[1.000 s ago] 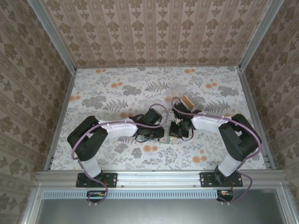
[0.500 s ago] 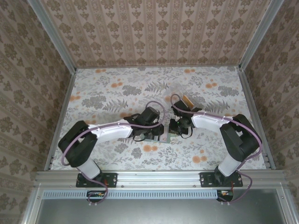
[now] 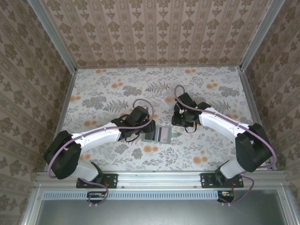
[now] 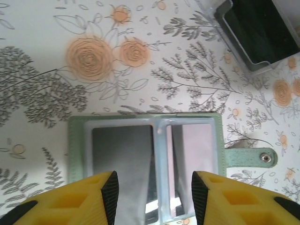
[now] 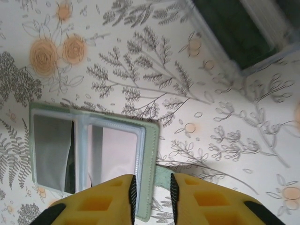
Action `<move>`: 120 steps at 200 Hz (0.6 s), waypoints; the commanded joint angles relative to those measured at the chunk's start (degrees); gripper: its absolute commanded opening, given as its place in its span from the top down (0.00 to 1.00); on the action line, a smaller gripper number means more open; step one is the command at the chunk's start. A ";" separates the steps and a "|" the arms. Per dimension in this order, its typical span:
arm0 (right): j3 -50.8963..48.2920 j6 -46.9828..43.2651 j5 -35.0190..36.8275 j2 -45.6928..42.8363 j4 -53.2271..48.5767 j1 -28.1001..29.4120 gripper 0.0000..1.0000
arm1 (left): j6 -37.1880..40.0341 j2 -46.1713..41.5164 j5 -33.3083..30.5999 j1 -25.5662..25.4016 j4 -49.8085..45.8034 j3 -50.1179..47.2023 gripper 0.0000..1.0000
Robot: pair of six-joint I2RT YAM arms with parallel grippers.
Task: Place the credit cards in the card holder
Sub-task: Close the card holder at the center of the table.
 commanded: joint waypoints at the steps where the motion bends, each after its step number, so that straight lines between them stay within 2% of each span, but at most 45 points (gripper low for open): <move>1: 1.64 -2.36 3.56 -1.36 -4.46 -1.04 0.69 | -1.05 -1.66 -0.22 2.08 -0.69 -1.71 0.52; 45: 0.73 -1.42 -1.02 0.04 -2.24 -1.15 0.68 | -2.50 -2.03 3.04 5.78 1.13 -4.55 0.47; 85: 0.19 -1.12 -2.07 1.21 -2.21 -1.08 0.65 | -3.90 -2.04 4.51 7.70 2.37 -6.87 0.41; 120: -1.06 0.14 -8.64 3.88 0.57 -0.72 0.64 | -4.62 -0.06 8.55 10.36 4.97 -8.47 0.34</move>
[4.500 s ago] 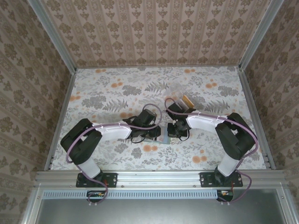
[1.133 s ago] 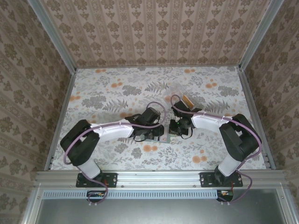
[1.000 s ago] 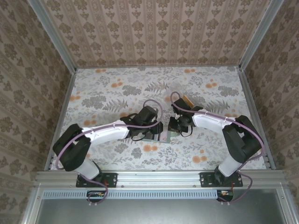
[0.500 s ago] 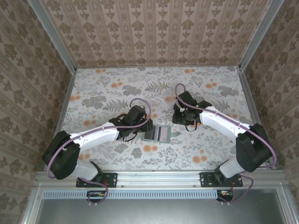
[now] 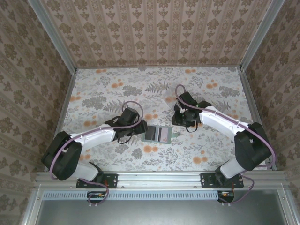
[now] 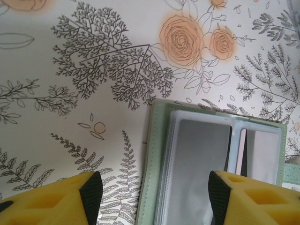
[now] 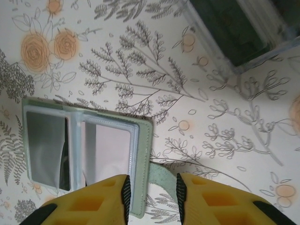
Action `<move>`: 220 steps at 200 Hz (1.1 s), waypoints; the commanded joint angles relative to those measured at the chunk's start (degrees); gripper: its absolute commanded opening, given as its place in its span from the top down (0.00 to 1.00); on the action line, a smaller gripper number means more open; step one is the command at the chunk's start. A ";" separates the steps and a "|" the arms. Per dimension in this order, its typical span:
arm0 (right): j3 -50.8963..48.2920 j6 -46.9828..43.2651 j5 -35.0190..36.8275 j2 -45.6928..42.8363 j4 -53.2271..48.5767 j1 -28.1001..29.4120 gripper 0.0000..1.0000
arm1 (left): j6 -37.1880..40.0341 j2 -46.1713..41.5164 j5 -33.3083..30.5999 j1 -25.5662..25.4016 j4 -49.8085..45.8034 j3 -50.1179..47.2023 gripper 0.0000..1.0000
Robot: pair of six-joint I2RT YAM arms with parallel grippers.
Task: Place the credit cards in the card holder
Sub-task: Close the card holder at the center of the table.
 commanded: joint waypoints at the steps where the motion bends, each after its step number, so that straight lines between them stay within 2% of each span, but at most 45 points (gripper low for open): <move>1: -1.46 1.28 -5.64 2.20 1.50 0.27 0.64 | -1.25 0.67 3.69 1.74 2.52 -1.02 0.34; 52: -2.06 2.32 -9.90 5.25 4.46 2.79 0.72 | -1.16 2.20 5.32 2.46 3.75 -2.08 0.31; 131: -3.55 2.84 -5.32 10.37 3.01 3.83 0.79 | -0.81 8.57 12.24 2.04 8.98 -0.16 0.33; 220: -5.11 3.23 -3.71 13.69 3.79 3.88 0.84 | -3.84 9.80 17.08 -0.57 16.25 0.27 0.55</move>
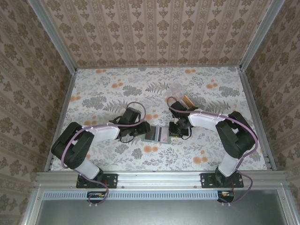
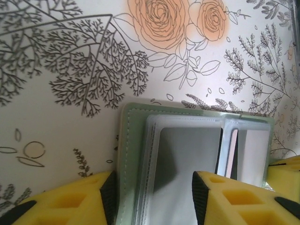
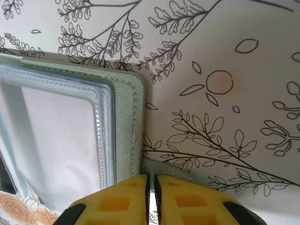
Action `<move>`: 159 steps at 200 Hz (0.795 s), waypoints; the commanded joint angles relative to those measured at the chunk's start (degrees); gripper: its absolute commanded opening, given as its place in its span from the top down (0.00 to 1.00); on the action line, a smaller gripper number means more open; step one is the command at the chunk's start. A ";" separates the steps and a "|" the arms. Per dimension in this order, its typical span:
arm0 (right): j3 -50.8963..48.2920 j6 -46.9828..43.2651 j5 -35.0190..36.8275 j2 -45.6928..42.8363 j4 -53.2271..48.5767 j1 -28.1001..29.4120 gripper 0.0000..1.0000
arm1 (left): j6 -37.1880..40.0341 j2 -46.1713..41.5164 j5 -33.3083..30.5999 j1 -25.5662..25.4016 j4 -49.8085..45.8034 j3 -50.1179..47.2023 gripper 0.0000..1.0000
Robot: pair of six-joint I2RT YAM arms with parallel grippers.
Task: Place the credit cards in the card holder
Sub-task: Close the card holder at the center of the table.
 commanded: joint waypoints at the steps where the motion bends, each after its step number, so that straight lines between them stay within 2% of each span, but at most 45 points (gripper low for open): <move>1: -1.49 0.57 2.47 2.73 0.20 0.14 0.84 | -2.38 0.79 5.76 -1.83 5.21 0.93 0.55; 21: -1.32 0.57 2.42 3.08 0.29 0.12 0.84 | -3.64 0.13 6.06 -2.28 6.45 1.12 0.59; 80: -1.00 0.55 2.58 2.02 0.28 0.14 0.84 | -5.96 -5.27 4.77 -4.38 8.54 1.48 0.60; 124: -1.81 2.09 1.55 -3.47 1.52 -0.94 0.83 | -7.92 1.45 7.07 -7.90 13.35 4.71 0.61; 159: -3.72 2.58 4.32 -13.96 -2.03 -4.43 0.72 | -10.98 8.29 9.60 -10.21 19.65 6.60 0.60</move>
